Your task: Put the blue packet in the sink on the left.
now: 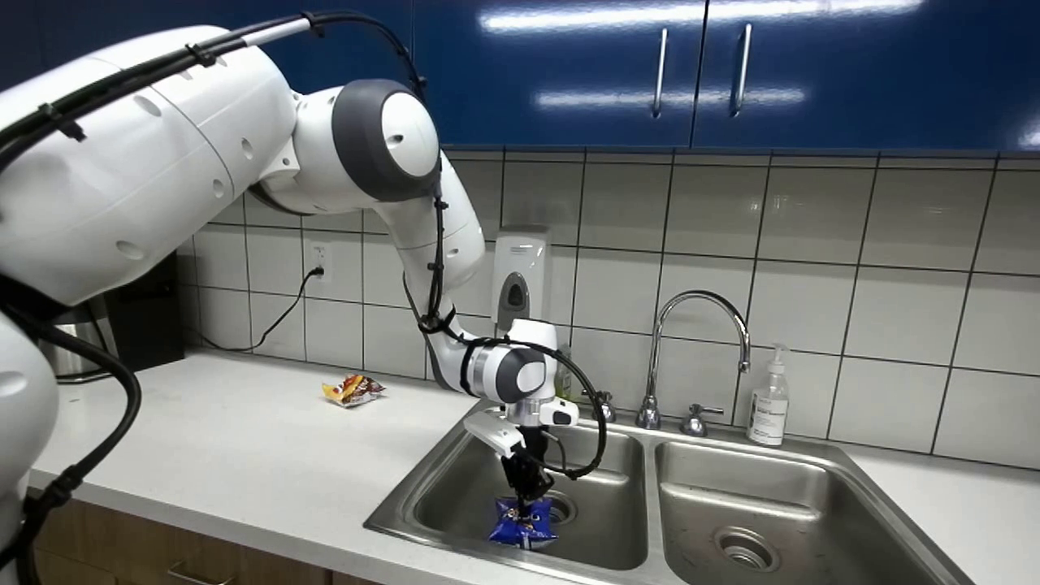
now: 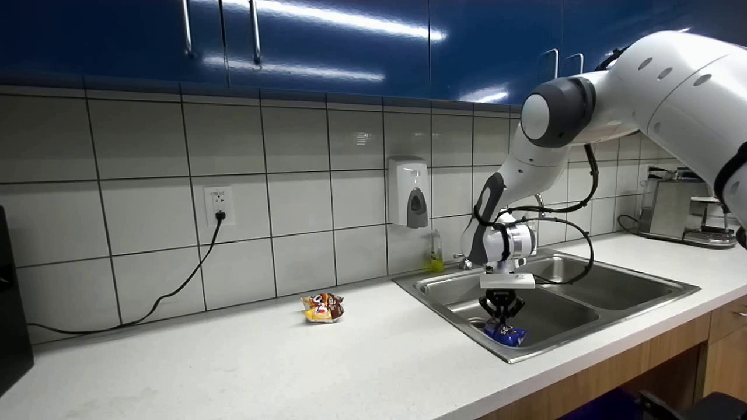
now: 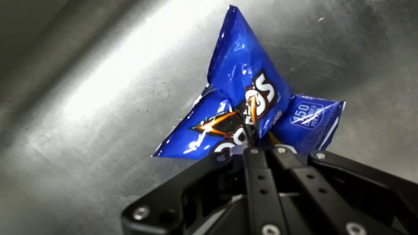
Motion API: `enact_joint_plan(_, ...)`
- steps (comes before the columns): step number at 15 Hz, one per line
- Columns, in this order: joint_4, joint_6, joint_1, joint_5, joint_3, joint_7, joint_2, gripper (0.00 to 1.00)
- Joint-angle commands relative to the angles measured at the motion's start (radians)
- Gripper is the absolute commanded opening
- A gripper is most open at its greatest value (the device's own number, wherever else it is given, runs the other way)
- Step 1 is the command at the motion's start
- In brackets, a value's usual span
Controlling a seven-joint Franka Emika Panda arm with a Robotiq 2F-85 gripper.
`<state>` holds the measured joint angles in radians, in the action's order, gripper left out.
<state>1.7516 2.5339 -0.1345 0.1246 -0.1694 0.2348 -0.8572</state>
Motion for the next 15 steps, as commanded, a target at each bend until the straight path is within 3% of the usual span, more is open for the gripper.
enact_joint_plan(1,-0.081,-0.047,0.003,0.000,-0.004,0.030,-0.054,0.00)
enact_joint_plan(5,-0.115,-0.075,0.004,-0.003,-0.007,0.032,-0.073,0.00)
enact_joint_plan(6,-0.122,-0.084,0.005,-0.005,-0.008,0.032,-0.075,0.26)
enact_joint_plan(8,-0.133,-0.097,0.005,-0.008,-0.010,0.032,-0.081,0.34)
enact_joint_plan(14,-0.094,-0.074,-0.004,0.003,0.006,0.009,-0.055,0.80)
enact_joint_plan(15,-0.043,-0.064,0.005,-0.009,-0.002,0.000,-0.011,0.88)
